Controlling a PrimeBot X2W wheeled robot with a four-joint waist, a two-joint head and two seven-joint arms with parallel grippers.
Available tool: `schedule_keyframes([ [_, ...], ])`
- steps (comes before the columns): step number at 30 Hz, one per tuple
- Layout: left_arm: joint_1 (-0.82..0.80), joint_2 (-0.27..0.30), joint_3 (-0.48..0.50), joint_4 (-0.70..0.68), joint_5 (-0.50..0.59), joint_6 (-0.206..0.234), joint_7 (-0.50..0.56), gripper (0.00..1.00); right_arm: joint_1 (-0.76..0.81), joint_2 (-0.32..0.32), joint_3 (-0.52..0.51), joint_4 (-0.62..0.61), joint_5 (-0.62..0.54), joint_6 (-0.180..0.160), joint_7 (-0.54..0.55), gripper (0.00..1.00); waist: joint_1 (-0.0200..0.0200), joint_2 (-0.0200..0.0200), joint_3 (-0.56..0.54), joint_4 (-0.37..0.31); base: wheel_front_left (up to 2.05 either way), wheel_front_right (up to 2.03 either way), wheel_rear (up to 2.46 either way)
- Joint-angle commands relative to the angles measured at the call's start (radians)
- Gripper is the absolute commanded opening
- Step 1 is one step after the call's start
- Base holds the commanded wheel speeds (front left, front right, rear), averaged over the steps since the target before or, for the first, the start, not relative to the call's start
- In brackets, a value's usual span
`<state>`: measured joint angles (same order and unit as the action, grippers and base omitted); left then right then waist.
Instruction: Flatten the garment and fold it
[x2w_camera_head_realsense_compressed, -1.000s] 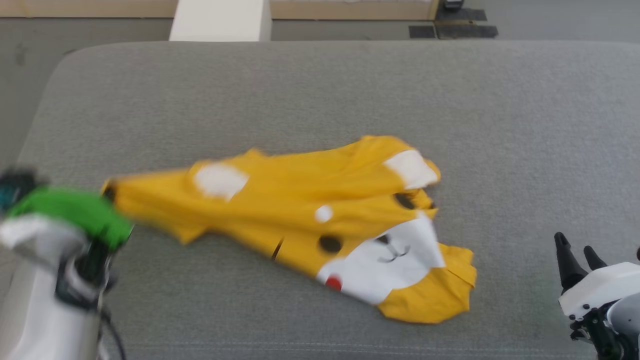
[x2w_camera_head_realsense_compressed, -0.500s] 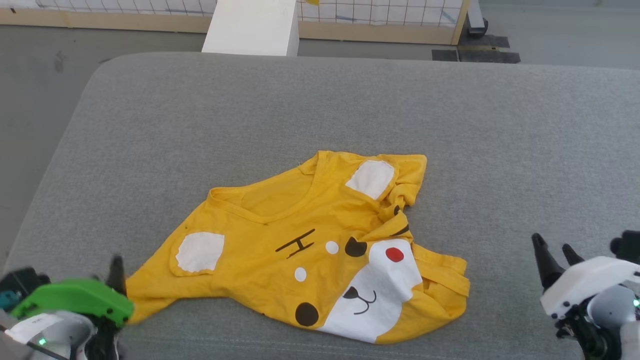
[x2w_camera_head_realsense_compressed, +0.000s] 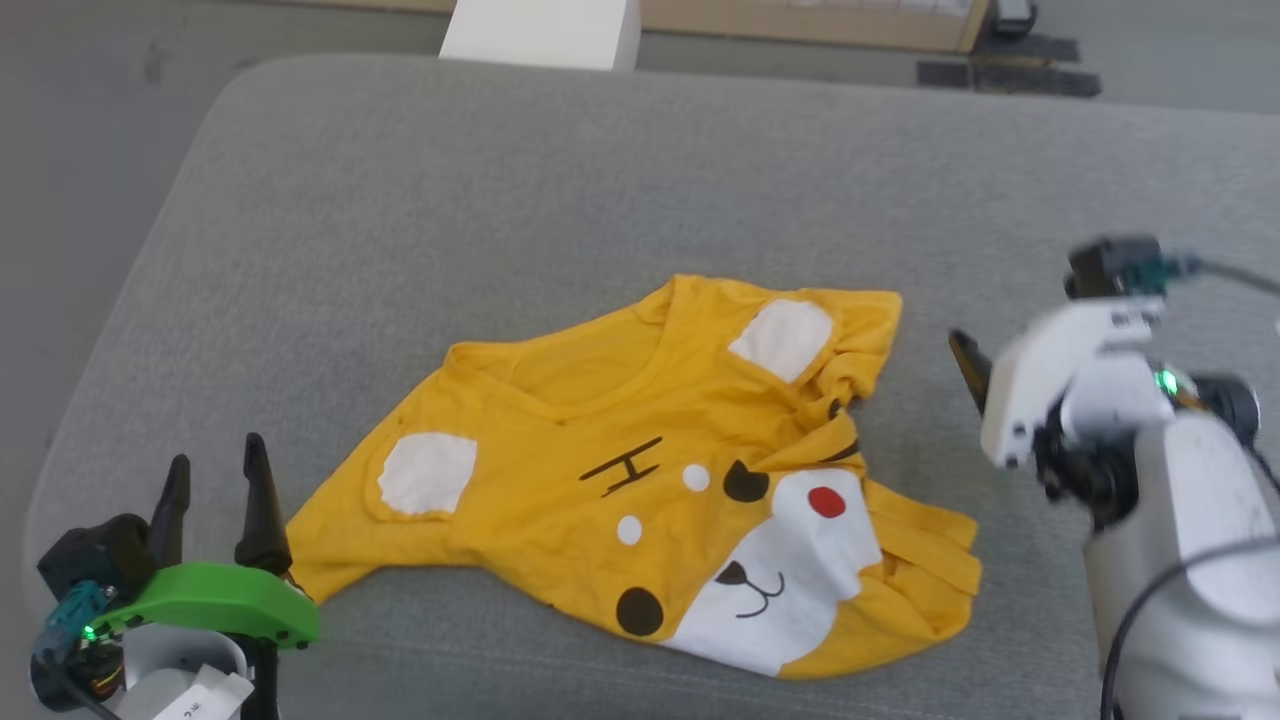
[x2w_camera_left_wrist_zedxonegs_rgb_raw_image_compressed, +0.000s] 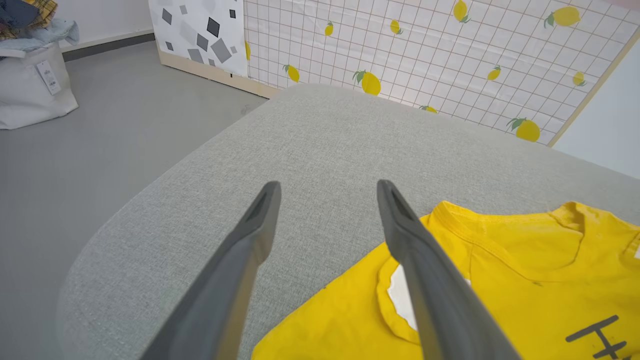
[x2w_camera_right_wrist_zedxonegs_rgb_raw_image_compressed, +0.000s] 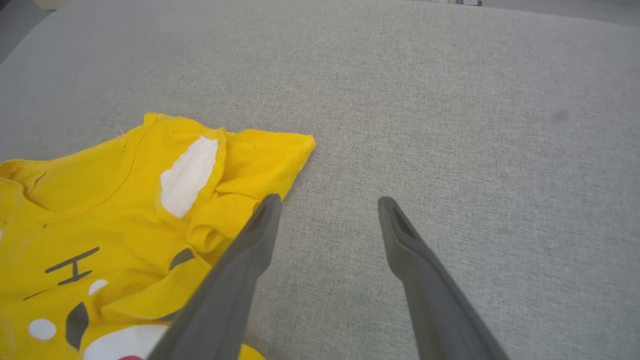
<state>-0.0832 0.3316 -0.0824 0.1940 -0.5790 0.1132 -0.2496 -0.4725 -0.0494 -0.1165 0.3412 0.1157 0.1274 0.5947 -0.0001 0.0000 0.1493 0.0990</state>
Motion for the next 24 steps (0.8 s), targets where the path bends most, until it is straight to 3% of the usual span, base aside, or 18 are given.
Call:
schedule_keyframes([
  [1,-0.004,-0.006,0.001,0.007,0.009,-0.012,-0.007,1.00,-0.053,-0.001,0.001,0.037,-0.030,0.003,0.021,1.00,0.0001,0.0000,0.052,0.048,0.00,0.00,0.00],
  [9,-0.084,-0.044,-0.005,0.040,0.018,-0.066,-0.011,1.00,-0.256,-0.001,0.030,0.225,-0.179,0.003,0.091,1.00,0.0001,0.0000,0.162,0.131,0.00,0.00,0.00],
  [15,-0.123,-0.071,0.009,0.052,0.039,-0.089,-0.012,1.00,-0.274,-0.001,0.002,0.333,-0.258,0.003,0.139,1.00,0.0001,0.0000,0.197,0.154,0.00,0.00,0.00],
  [21,-0.137,-0.092,0.032,0.056,0.063,-0.108,-0.012,1.00,-0.258,-0.001,0.048,0.392,-0.208,0.003,0.147,1.00,0.0001,0.0000,0.194,0.130,0.00,0.00,0.00],
  [22,-0.136,-0.094,0.033,0.059,0.067,-0.111,-0.012,1.00,-0.259,-0.001,0.061,0.393,-0.182,0.003,0.130,0.20,0.0001,0.0000,0.189,0.121,0.00,0.00,0.00],
  [23,-0.137,-0.096,0.035,0.059,0.070,-0.114,-0.012,1.00,-0.262,-0.001,0.065,0.389,-0.163,0.003,0.109,0.00,0.0001,0.0000,0.184,0.114,0.00,0.00,0.00],
  [24,-0.137,-0.097,0.041,0.061,0.072,-0.116,-0.012,1.00,-0.267,-0.001,0.072,0.383,-0.144,0.003,0.084,0.00,0.0001,0.0000,0.178,0.103,0.00,0.00,0.00],
])
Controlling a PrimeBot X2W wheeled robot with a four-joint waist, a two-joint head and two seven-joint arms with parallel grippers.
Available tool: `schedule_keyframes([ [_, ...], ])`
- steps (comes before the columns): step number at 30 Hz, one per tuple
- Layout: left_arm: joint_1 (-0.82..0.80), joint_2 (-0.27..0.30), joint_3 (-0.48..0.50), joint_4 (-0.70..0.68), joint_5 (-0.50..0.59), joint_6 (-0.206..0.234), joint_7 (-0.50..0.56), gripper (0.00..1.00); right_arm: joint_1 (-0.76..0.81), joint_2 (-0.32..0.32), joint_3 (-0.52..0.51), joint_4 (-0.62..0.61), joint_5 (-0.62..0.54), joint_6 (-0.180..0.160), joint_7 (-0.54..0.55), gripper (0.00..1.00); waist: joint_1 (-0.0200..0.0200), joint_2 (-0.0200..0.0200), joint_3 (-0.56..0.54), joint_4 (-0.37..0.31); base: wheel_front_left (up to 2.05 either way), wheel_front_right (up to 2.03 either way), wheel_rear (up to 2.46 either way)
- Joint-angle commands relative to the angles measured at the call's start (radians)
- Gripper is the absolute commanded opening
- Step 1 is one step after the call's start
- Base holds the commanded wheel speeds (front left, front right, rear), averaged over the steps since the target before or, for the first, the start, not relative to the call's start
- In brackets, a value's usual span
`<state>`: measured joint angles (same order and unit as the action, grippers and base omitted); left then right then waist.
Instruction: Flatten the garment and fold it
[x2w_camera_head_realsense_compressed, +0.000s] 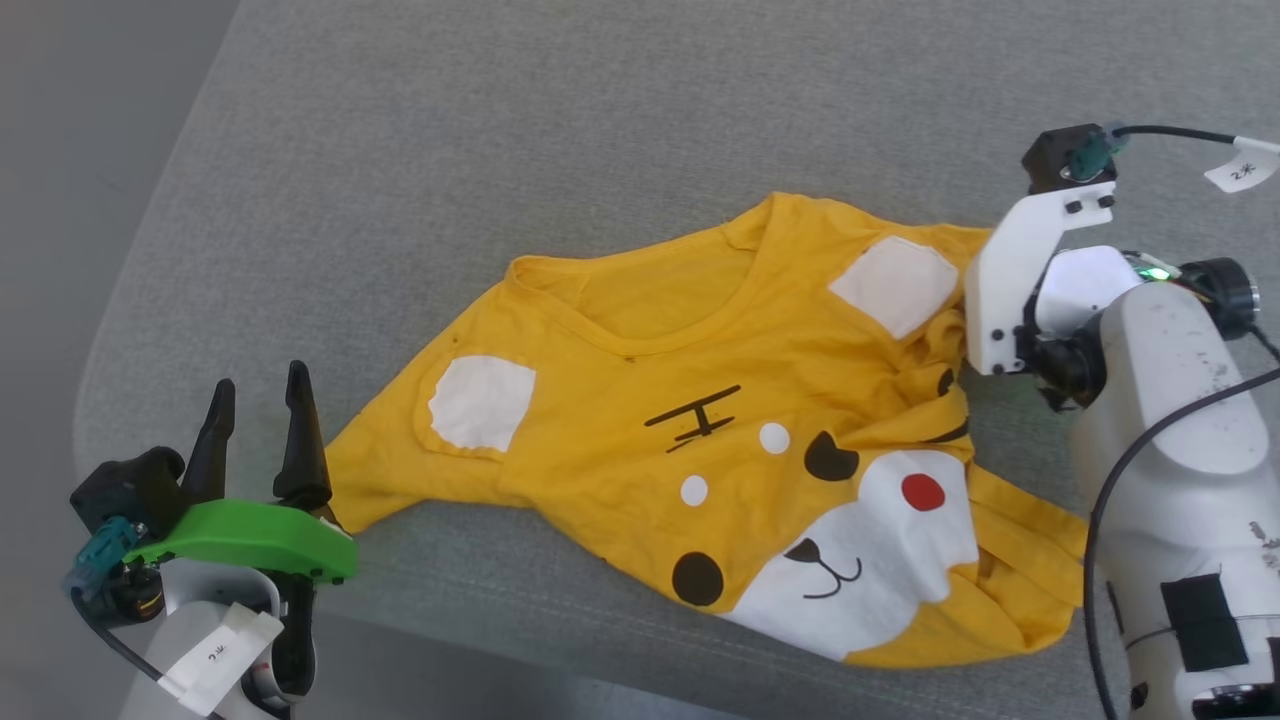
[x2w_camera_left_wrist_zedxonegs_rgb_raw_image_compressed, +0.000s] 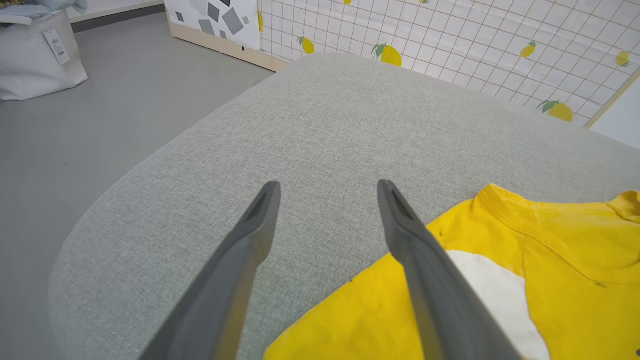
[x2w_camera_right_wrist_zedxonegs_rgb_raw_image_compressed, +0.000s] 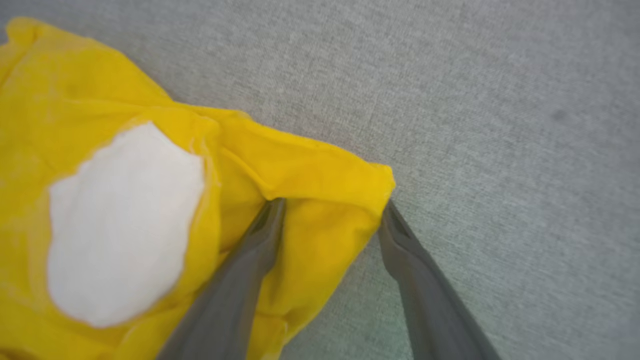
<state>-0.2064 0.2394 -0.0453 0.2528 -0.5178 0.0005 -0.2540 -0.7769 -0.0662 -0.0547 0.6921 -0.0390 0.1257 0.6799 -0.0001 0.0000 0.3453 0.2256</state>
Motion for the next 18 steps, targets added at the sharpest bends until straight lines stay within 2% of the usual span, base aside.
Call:
schedule_keyframes([
  [1,-0.012,-0.005,0.007,0.006,0.013,-0.004,-0.008,1.00,0.032,0.016,0.010,0.024,0.025,0.005,-0.023,0.00,0.0001,0.0000,-0.024,-0.033,0.00,0.00,0.00],
  [5,-0.007,-0.010,0.011,0.014,0.022,-0.011,-0.008,1.00,0.013,0.016,-0.054,-0.057,0.084,0.005,-0.146,0.00,0.0001,0.0000,-0.065,-0.068,0.00,0.00,0.00],
  [8,0.006,-0.011,0.021,0.006,0.030,-0.009,-0.008,1.00,0.043,0.016,-0.141,-0.163,0.048,0.005,-0.170,0.00,0.0001,0.0000,-0.099,-0.102,0.00,0.00,0.00],
  [14,0.037,-0.018,0.025,-0.008,0.035,-0.001,-0.008,1.00,0.253,0.013,-0.349,-0.415,-0.030,0.005,-0.018,0.00,0.0001,0.0000,-0.132,-0.146,0.00,0.00,0.00],
  [18,0.038,-0.021,0.017,-0.009,0.034,-0.002,-0.007,1.00,0.397,0.015,-0.444,-0.495,-0.016,0.005,0.082,0.00,0.0001,0.0000,-0.129,-0.152,0.00,0.00,0.00],
])
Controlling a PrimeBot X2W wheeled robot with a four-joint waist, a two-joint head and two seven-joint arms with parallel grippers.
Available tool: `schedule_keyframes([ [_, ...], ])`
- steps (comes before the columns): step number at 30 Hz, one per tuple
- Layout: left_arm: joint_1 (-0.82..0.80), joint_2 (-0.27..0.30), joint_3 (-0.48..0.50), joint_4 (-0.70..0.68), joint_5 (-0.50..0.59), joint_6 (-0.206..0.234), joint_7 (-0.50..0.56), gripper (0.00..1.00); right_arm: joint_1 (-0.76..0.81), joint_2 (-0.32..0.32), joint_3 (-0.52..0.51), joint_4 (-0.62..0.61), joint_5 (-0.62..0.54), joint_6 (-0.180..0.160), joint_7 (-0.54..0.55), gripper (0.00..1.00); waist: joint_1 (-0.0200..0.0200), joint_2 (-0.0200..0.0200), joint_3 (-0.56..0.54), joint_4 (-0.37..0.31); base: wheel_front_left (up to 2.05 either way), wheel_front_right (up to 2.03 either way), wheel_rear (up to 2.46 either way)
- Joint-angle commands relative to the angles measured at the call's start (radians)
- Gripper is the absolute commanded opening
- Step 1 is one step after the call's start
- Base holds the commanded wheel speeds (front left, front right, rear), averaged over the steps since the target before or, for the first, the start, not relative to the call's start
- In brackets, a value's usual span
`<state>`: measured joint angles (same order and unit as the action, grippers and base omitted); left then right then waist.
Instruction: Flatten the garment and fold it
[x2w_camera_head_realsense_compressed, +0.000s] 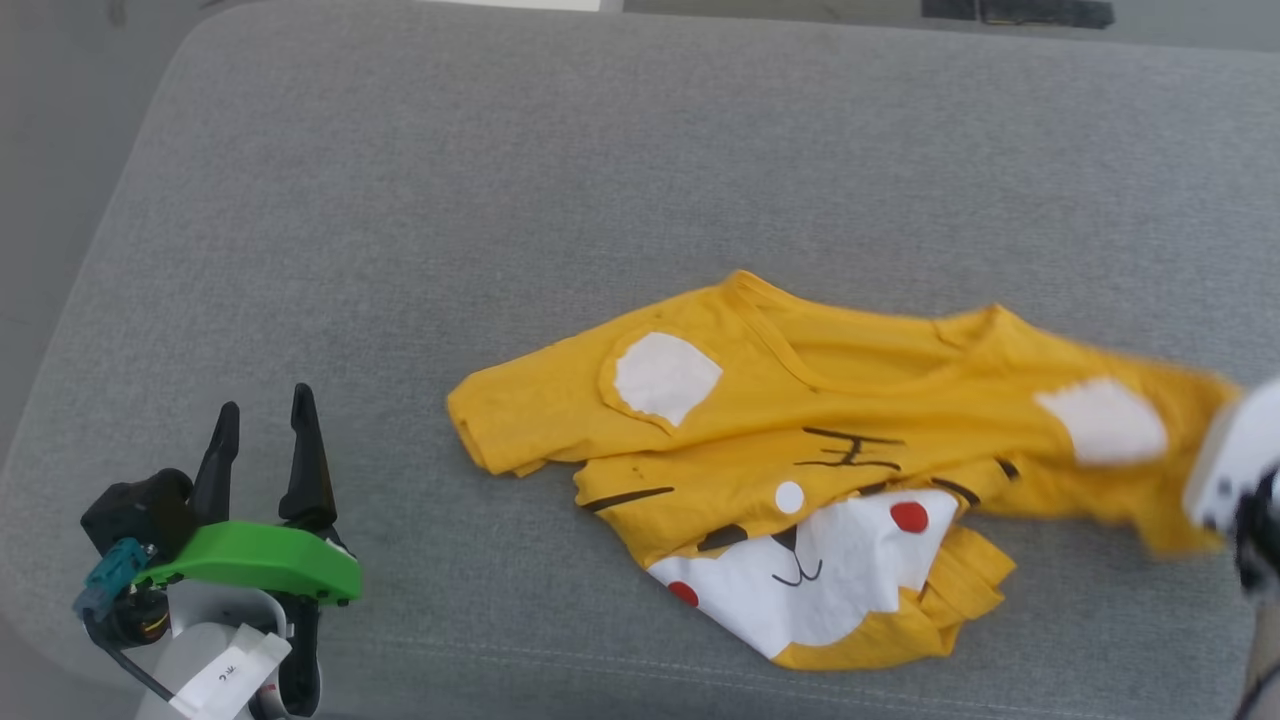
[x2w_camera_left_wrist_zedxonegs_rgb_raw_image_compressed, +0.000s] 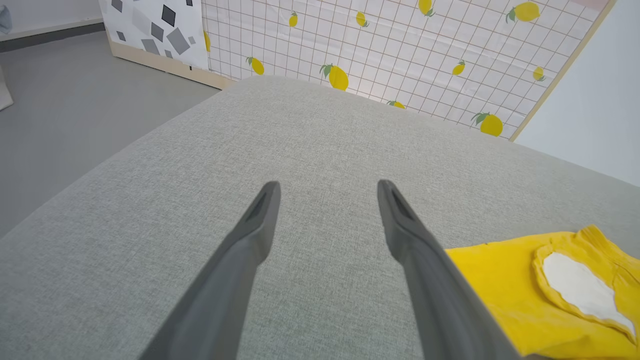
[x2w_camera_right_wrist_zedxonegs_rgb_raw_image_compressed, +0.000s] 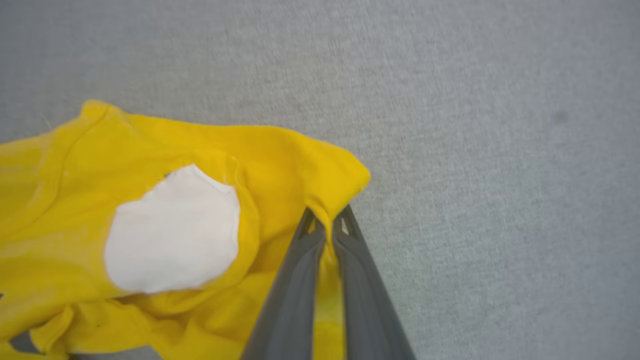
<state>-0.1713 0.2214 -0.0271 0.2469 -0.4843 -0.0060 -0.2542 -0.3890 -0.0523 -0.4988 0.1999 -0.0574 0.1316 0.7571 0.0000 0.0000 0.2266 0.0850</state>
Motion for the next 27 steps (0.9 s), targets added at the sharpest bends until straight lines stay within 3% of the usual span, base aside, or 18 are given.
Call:
schedule_keyframes([
  [1,0.002,-0.004,-0.002,-0.003,-0.001,0.005,-0.006,1.00,0.037,0.001,-0.010,0.003,0.013,-0.001,0.022,0.00,0.0000,0.0000,-0.009,-0.011,0.00,0.00,0.00],
  [3,0.001,-0.006,-0.006,-0.002,-0.004,0.003,-0.005,1.00,0.078,0.002,-0.036,0.025,0.039,-0.001,0.031,0.00,0.0000,0.0000,-0.008,-0.009,0.00,0.00,0.00],
  [4,0.002,-0.006,-0.008,0.001,-0.006,0.002,-0.003,1.00,0.094,0.002,-0.040,0.034,0.048,-0.001,0.021,0.07,0.0000,0.0000,-0.008,-0.009,0.00,0.00,0.00],
  [6,0.007,-0.004,-0.007,0.006,-0.009,0.002,0.001,1.00,0.108,0.002,-0.043,0.052,0.077,-0.001,-0.013,1.00,0.0000,0.0000,-0.014,-0.009,0.00,0.00,0.00],
  [14,0.040,0.006,-0.010,0.007,-0.016,0.011,0.021,1.00,0.163,0.002,-0.056,-0.011,0.276,-0.001,-0.224,1.00,0.0000,0.0000,-0.066,-0.024,0.00,0.00,0.00],
  [20,0.035,0.002,-0.038,-0.009,-0.020,0.015,0.081,1.00,0.256,0.002,-0.066,-0.076,0.323,-0.001,-0.252,1.00,0.0000,0.0000,-0.092,-0.056,0.00,0.00,0.00],
  [24,-0.044,-0.010,-0.080,0.010,-0.034,0.024,0.215,1.00,0.283,0.002,-0.077,-0.113,0.320,-0.001,-0.237,1.00,0.0000,0.0000,-0.095,-0.074,0.00,0.00,0.00],
  [27,-0.143,-0.011,-0.138,0.052,-0.035,0.039,0.409,1.00,0.284,0.002,-0.070,-0.140,0.317,-0.001,-0.225,1.00,0.0000,0.0000,-0.081,-0.090,0.00,0.00,0.00],
])
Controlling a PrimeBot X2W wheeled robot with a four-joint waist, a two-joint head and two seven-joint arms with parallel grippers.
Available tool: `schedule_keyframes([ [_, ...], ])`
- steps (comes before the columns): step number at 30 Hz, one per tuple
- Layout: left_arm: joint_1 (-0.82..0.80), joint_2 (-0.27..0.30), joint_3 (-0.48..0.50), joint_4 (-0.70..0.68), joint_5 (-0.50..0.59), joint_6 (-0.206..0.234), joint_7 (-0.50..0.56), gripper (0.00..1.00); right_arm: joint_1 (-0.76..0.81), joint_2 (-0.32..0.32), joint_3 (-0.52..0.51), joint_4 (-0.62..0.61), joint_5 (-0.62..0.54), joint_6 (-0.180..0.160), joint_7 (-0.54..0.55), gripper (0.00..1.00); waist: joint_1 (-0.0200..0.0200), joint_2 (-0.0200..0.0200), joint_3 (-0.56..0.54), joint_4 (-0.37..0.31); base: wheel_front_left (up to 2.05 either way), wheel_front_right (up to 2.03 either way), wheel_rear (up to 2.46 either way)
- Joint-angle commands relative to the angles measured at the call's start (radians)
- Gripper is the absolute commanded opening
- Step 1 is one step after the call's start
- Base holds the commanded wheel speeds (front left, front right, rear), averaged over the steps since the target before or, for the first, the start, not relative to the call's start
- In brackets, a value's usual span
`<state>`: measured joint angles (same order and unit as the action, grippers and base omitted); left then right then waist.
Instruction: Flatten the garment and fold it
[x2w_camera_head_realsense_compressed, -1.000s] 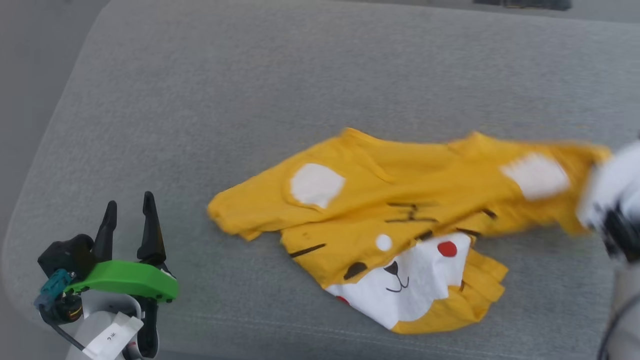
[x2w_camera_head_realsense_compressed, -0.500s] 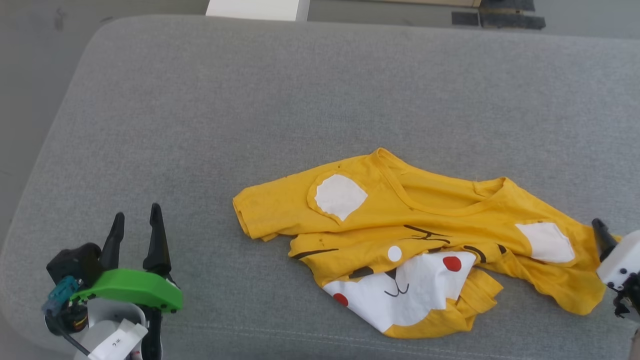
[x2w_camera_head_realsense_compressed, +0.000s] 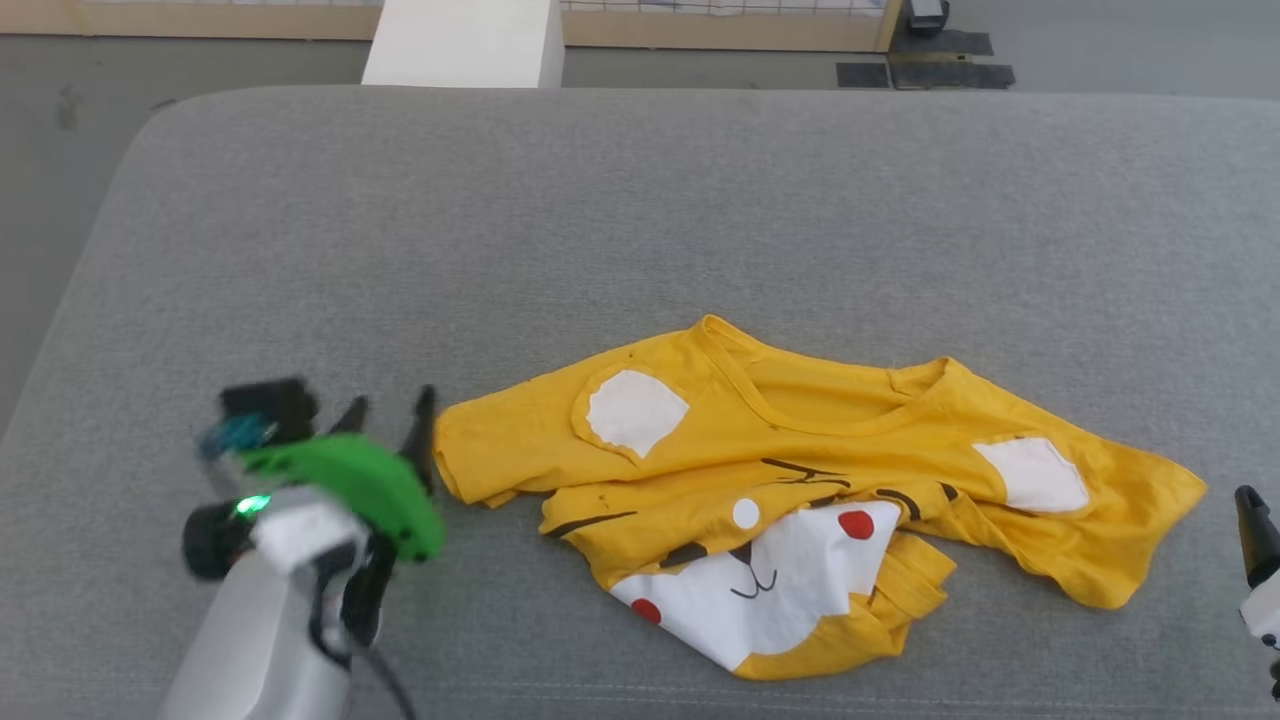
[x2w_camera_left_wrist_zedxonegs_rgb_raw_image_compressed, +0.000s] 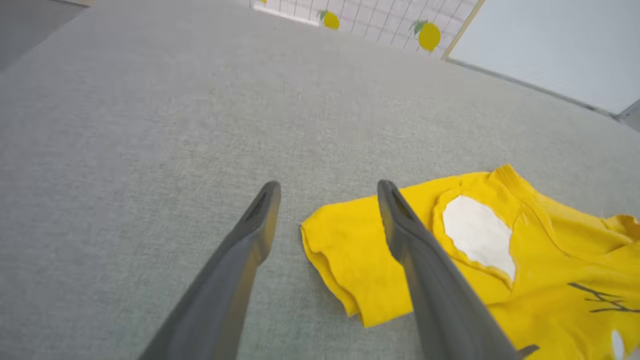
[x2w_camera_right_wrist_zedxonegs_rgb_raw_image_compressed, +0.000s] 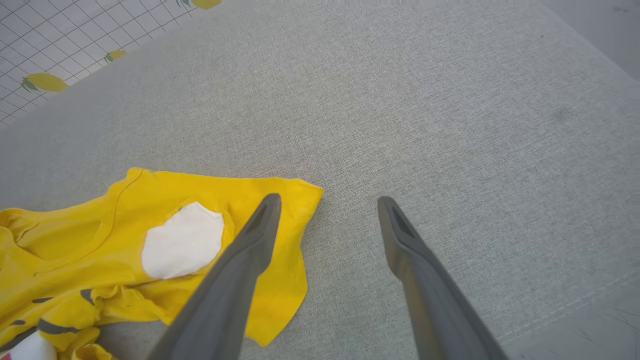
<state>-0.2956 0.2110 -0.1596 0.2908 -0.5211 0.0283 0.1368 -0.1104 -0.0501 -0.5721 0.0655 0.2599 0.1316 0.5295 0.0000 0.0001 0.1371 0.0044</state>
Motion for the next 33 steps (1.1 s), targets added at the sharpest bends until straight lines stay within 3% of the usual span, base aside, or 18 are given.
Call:
schedule_keyframes([
  [1,-0.046,0.008,-0.029,0.025,0.012,0.007,0.081,1.00,0.003,0.000,0.007,-0.011,0.002,-0.001,0.005,1.00,0.0000,-0.0001,0.014,-0.015,0.00,0.00,0.00],
  [4,-0.132,0.028,-0.091,0.087,0.038,0.024,0.281,1.00,-0.008,0.000,0.024,-0.022,0.008,-0.001,0.009,1.00,0.0000,-0.0001,0.036,-0.033,0.00,0.00,0.00],
  [8,-0.212,0.069,-0.143,0.157,0.076,0.025,0.437,1.00,-0.020,0.000,0.054,-0.030,0.018,-0.001,0.007,1.00,0.0000,-0.0001,0.068,-0.061,0.00,0.00,0.00],
  [14,-0.275,0.104,-0.195,0.236,0.118,-0.004,0.505,1.00,-0.021,0.000,0.070,-0.060,0.027,-0.001,0.008,1.00,0.0000,-0.0001,0.123,-0.083,0.00,0.00,0.00],
  [20,-0.290,0.076,-0.237,0.294,0.097,-0.066,0.548,1.00,-0.019,0.000,0.066,-0.068,0.037,-0.001,-0.001,1.00,0.0000,-0.0001,0.153,-0.087,0.00,0.00,0.00],
  [21,-0.287,0.070,-0.246,0.304,0.090,-0.076,0.570,0.86,-0.019,0.000,0.067,-0.065,0.038,-0.001,-0.004,1.00,0.0000,-0.0001,0.154,-0.087,0.00,0.00,0.00],
  [22,-0.280,0.061,-0.250,0.313,0.075,-0.085,0.595,0.20,-0.020,0.000,0.069,-0.060,0.038,-0.001,-0.008,1.00,0.0000,-0.0001,0.155,-0.087,0.00,0.00,0.00],
  [23,-0.276,0.056,-0.253,0.318,0.065,-0.090,0.612,0.06,-0.021,0.000,0.071,-0.056,0.038,-0.001,-0.011,1.00,0.0000,-0.0001,0.157,-0.087,0.00,0.00,0.00],
  [24,-0.272,0.056,-0.262,0.322,0.061,-0.097,0.636,0.00,-0.023,0.000,0.073,-0.050,0.039,-0.001,-0.016,1.00,0.0000,-0.0001,0.158,-0.086,0.00,0.00,0.00],
  [28,-0.265,0.046,-0.258,0.305,0.035,-0.103,0.647,0.00,-0.030,0.000,0.075,-0.035,0.036,-0.001,-0.029,1.00,0.0000,-0.0001,0.158,-0.074,0.00,0.00,0.00],
  [33,-0.286,0.042,-0.227,0.261,0.036,-0.082,0.537,0.00,-0.048,0.000,0.076,-0.035,0.018,-0.001,-0.036,1.00,0.0000,-0.0001,0.149,-0.058,0.00,0.00,0.00],
])
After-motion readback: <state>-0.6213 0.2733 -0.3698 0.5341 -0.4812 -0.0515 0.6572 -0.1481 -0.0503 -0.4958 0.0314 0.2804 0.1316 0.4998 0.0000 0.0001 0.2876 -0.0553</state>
